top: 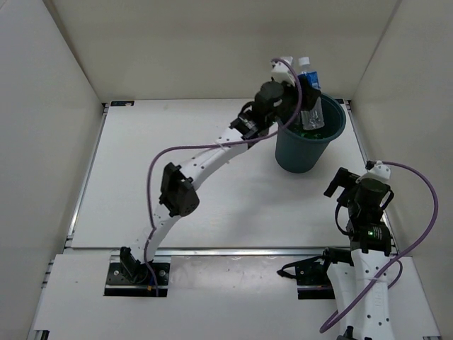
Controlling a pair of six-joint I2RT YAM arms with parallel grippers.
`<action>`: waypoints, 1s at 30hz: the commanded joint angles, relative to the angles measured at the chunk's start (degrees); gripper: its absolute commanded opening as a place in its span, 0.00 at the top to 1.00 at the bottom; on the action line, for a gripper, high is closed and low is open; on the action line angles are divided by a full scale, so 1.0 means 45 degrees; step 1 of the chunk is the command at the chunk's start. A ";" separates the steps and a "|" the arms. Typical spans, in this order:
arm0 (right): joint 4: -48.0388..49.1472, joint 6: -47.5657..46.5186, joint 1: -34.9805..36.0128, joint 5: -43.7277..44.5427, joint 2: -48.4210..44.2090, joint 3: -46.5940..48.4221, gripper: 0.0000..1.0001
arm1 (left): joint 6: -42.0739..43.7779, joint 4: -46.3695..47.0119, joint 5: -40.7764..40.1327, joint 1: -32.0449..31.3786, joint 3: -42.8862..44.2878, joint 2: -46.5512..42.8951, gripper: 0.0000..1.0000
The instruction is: Put the plastic bottles in the bin
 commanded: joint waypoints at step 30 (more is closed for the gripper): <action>-0.0759 0.0633 0.3194 -0.2436 0.2168 0.0609 0.00 | -0.1730 -0.6431 -0.1547 0.3457 -1.6498 -1.4934 0.01</action>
